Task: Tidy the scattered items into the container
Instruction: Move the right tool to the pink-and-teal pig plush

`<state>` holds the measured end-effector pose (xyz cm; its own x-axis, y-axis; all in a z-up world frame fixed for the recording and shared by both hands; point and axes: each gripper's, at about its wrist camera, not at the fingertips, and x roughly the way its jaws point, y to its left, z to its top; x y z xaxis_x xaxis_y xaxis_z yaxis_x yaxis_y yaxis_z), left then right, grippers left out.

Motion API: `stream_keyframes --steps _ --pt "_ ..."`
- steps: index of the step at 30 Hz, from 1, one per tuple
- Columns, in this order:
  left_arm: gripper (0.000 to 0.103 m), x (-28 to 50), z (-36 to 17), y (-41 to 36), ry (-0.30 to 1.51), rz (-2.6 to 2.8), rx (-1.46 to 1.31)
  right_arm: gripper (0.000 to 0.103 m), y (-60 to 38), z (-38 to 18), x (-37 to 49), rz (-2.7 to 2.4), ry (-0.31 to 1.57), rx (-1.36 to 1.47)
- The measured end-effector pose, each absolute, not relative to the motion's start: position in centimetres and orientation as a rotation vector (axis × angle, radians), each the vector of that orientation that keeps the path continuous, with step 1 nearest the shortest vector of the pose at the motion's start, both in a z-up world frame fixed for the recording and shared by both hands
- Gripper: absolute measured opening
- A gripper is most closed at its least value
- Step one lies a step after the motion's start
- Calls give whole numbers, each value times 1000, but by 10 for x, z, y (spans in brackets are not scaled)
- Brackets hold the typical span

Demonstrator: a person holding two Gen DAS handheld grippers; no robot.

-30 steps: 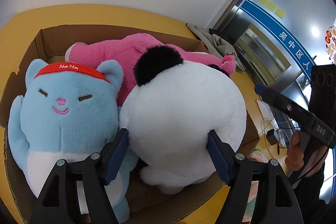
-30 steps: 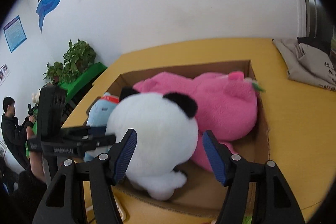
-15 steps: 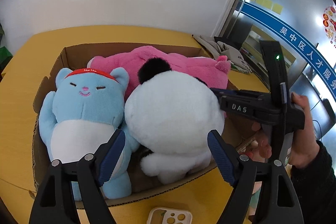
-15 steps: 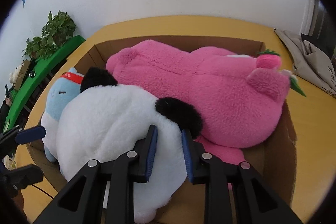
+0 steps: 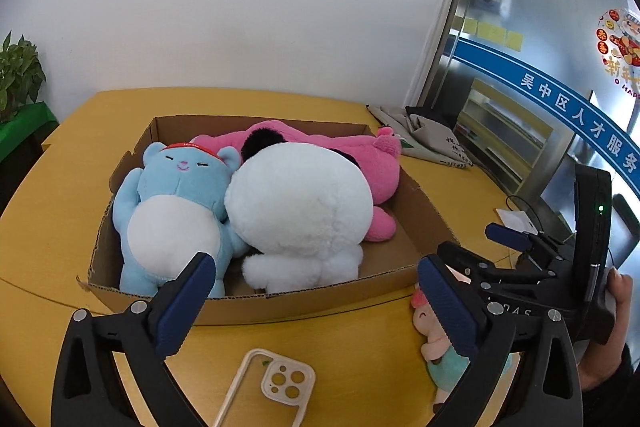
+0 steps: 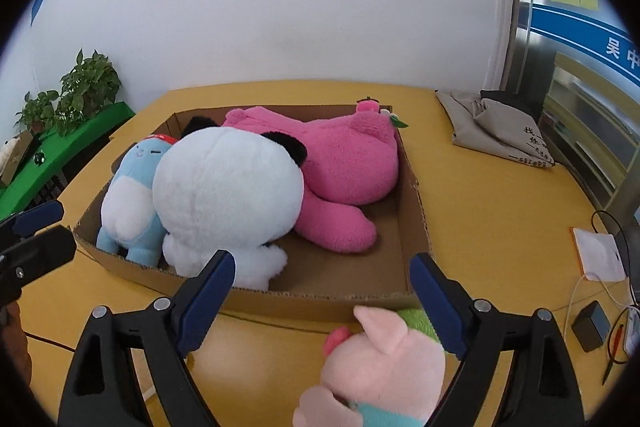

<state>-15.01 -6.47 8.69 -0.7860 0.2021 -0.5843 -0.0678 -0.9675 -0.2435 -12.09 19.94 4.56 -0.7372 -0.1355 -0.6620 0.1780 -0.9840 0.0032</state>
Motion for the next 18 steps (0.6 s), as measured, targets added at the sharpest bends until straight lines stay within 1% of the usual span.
stream_keyframes --steps 5,18 --pt "103 -135 87 -56 -305 2821 -976 89 202 44 -102 -2785 99 1066" --pt "103 -117 92 -49 -313 2809 -947 89 207 46 -88 -2781 85 1066"
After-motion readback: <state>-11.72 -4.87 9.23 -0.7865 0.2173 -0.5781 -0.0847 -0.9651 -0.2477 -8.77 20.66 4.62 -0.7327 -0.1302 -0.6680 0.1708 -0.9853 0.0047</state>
